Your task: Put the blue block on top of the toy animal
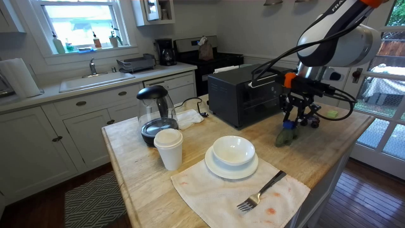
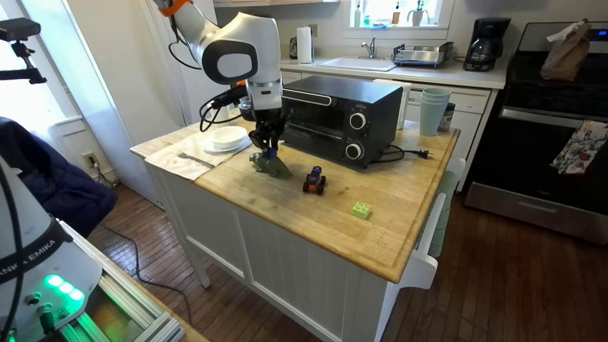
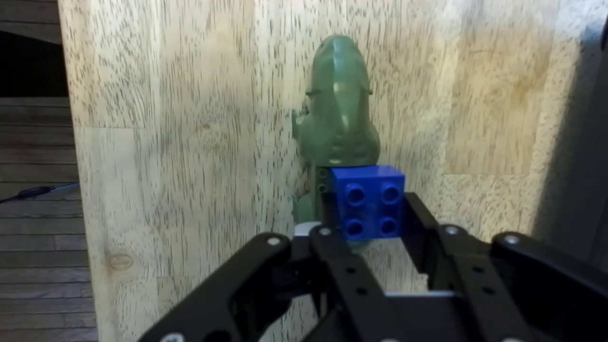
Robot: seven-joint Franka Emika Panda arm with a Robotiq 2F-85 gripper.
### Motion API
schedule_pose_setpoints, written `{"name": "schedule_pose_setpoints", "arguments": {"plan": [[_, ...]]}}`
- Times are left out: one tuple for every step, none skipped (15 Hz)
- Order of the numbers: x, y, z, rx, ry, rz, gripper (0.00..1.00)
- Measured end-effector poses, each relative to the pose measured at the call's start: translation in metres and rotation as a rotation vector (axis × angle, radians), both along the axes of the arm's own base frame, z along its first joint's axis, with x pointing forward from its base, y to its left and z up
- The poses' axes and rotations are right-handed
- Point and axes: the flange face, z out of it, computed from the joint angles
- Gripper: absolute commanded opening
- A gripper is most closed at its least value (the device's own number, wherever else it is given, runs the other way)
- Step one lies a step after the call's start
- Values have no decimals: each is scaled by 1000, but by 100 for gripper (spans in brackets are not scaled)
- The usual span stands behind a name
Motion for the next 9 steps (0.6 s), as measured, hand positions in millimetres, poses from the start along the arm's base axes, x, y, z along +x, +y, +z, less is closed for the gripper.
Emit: {"name": "schedule_pose_setpoints", "arguments": {"plan": [[0, 0, 0, 0, 1, 0, 11], [1, -1, 0, 1, 1, 0, 11], [1, -1, 0, 0, 1, -1, 11], [1, -2, 0, 0, 1, -1, 11], [1, -2, 0, 0, 1, -1, 11], [1, -1, 0, 0, 1, -1, 11], [1, -1, 0, 0, 0, 1, 11], [2, 0, 1, 0, -1, 3, 11], [2, 1, 2, 0, -3, 7, 11]]}}
